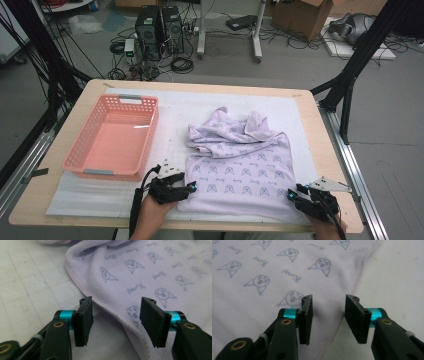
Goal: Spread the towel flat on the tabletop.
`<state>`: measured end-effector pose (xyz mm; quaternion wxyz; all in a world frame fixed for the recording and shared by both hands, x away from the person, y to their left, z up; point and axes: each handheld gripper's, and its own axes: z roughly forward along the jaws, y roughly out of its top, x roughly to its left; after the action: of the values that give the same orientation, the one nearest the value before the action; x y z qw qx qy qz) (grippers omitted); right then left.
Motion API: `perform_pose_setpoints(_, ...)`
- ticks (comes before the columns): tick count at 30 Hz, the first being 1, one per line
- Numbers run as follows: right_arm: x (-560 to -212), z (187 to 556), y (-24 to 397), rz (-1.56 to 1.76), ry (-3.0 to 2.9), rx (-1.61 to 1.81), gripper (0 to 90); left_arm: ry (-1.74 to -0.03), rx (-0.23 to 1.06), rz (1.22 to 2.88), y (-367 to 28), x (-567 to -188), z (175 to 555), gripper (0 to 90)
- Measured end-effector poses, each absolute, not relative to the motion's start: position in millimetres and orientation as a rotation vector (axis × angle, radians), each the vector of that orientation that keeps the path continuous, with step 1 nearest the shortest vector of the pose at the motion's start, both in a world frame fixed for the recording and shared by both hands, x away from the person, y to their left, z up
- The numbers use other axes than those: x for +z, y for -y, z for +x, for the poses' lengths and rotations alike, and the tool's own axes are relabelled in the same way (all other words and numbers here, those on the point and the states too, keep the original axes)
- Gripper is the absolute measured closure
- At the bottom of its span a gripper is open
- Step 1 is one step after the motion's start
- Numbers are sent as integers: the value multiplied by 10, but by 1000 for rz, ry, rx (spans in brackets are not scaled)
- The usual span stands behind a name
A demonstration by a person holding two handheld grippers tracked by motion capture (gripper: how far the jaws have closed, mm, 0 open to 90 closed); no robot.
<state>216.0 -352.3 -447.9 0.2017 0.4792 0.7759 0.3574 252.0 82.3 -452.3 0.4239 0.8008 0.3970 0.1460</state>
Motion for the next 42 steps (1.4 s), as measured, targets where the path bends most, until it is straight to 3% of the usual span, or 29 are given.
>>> perform_pose_setpoints(1,-4477,2201,3514,1298,-2207,1017,835,-992,396,2010,-802,-4518,2518,694)
perform_pose_setpoints(2,-4478,2236,3508,1268,-2232,1032,856,-979,373,2013,-797,-4510,2547,815)
perform_pose_setpoints(3,-4476,2277,3489,1270,-2230,1025,864,-996,390,2016,-791,-4499,2598,865)
perform_pose_setpoints(10,-4501,2634,3428,1378,-2035,992,867,-1142,468,1902,-938,-4472,2947,871)
perform_pose_setpoints(12,-4498,2673,3389,1379,-2013,966,833,-1136,466,1898,-931,-4496,2946,848)
perform_pose_setpoints(14,-4497,2664,3370,1396,-1999,973,688,-1150,425,1867,-962,-4504,2909,642)
perform_pose_setpoints(16,-4482,2593,3393,1415,-1983,1023,614,-1134,403,1842,-1007,-4501,2834,563)
perform_pose_setpoints(20,-4441,2386,3496,1403,-2015,1071,528,-1087,379,1833,-1110,-4484,2648,526)
perform_pose_setpoints(27,-4439,2062,3626,1379,-2083,1076,533,-1063,350,1836,-1145,-4513,2388,519)
perform_pose_setpoints(30,-4517,1970,3628,1395,-2097,1042,574,-1087,321,1889,-1097,-4557,2338,524)
perform_pose_setpoints(31,-4517,1952,3629,1390,-2097,1038,644,-1079,332,1907,-1073,-4544,2320,535)
perform_pose_setpoints(32,-4506,1927,3633,1387,-2115,1046,776,-1067,339,1928,-1057,-4545,2313,683)
perform_pose_setpoints(34,-4491,1874,3603,1358,-2142,1034,866,-1045,379,1954,-1021,-4539,2270,872)
perform_pose_setpoints(42,-4434,1419,3722,1324,-2216,1087,879,-1045,352,1903,-1182,-4525,1707,878)
